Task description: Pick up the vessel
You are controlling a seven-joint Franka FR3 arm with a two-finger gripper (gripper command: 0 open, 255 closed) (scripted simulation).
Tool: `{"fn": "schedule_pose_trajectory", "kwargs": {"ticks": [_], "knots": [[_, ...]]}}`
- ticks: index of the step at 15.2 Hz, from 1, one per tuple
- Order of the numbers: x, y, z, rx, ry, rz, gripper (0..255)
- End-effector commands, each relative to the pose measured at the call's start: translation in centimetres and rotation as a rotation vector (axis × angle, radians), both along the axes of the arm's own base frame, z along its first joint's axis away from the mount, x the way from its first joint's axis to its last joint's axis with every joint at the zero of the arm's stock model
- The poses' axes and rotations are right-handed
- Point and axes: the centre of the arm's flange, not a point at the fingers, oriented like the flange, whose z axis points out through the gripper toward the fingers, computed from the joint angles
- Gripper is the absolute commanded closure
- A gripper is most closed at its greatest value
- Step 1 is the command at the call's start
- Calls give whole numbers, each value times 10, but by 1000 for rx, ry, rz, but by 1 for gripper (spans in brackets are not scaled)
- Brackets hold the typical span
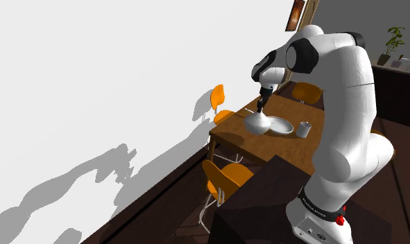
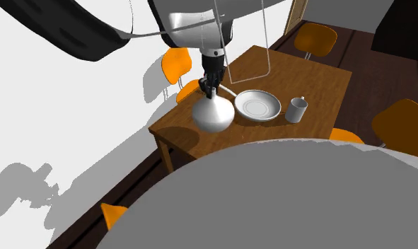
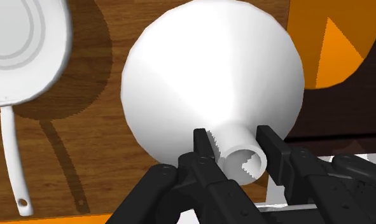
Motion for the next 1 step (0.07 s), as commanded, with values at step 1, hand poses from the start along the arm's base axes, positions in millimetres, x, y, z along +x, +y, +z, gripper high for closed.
{"fn": "schedule_pose_trajectory", "kwargs": {"ticks": [1], "knots": [[-1, 1, 3, 0, -1, 0, 255]]}}
